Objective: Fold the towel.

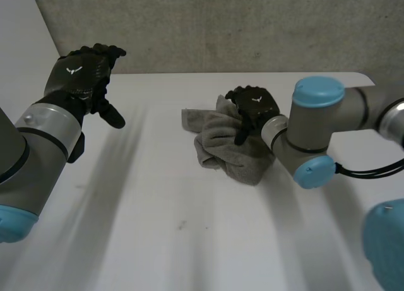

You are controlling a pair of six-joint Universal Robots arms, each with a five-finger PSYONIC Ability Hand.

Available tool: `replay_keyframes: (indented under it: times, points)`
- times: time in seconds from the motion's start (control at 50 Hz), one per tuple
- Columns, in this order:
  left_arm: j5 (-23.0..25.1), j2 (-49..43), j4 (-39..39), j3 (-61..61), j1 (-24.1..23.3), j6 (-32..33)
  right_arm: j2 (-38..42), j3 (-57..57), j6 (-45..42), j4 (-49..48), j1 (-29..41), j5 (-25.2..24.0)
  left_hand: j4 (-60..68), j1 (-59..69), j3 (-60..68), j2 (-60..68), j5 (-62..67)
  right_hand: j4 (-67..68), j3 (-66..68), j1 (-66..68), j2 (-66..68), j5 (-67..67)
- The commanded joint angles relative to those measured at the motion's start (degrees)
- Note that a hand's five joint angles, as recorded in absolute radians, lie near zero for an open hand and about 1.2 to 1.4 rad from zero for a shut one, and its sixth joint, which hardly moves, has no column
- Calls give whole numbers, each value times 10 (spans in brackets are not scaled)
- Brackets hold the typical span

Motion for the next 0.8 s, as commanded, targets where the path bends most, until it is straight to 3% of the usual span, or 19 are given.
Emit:
replay_keyframes:
  times: [0.02, 0.06, 0.08, 0.12, 0.14, 0.16, 0.3, 0.44, 0.5, 0.66, 0.7, 0.8]
  points:
    - [-2, 3, 12, -17, -2, 0, 90, -76, 13, 2, 0, 0, 9, 5, 9, 10, -5, 113, 124, 132, 116, 121]
    - [-2, 3, 14, -20, -2, 0, 102, -90, 13, 2, 0, 0, 9, 5, 9, 10, -5, 305, 316, 324, 309, 313]
    - [-2, 3, 15, -23, -2, 0, 102, -90, 13, 2, 0, 0, 9, 5, 9, 10, -5, 306, 317, 326, 310, 314]
    - [-2, 3, 15, -25, -2, 0, 93, -92, 12, 2, 0, -1, 9, 5, 9, 10, -5, 572, 583, 592, 576, 580]
    - [-2, 3, 15, -25, -2, 0, 93, -92, 12, 2, 0, -1, 9, 5, 9, 10, -5, 574, 585, 593, 577, 581]
    - [-2, 2, 16, -25, -2, 0, 78, -89, 7, 1, 0, -1, 9, 5, 9, 10, -5, 661, 673, 681, 665, 669]
    - [0, -9, 36, -22, -2, 1, -45, -15, -22, 3, 0, -18, 7, 3, 8, 8, -6, 662, 673, 682, 666, 670]
    - [4, -43, 69, -1, -1, 3, -262, 158, -169, 4, 6, -64, 9, 5, 9, 10, -5, 662, 673, 682, 666, 670]
    - [10, -74, 72, 25, -2, 2, -300, 190, -188, 6, 6, -70, 7, 3, 8, 8, -6, 662, 673, 682, 666, 670]
    - [92, -170, 67, 93, -12, -2, -503, 340, -204, 6, 9, -83, 5, 1, 6, 7, -8, 662, 673, 682, 666, 670]
    - [121, -210, 67, 117, -23, -4, -530, 358, -204, 6, 11, -84, 5, 1, 6, 7, -8, 662, 673, 682, 666, 670]
    - [140, -270, 58, 144, -59, -4, -597, 404, -207, 1, 13, -85, 12, 8, 13, 13, -1, 662, 673, 682, 666, 670]
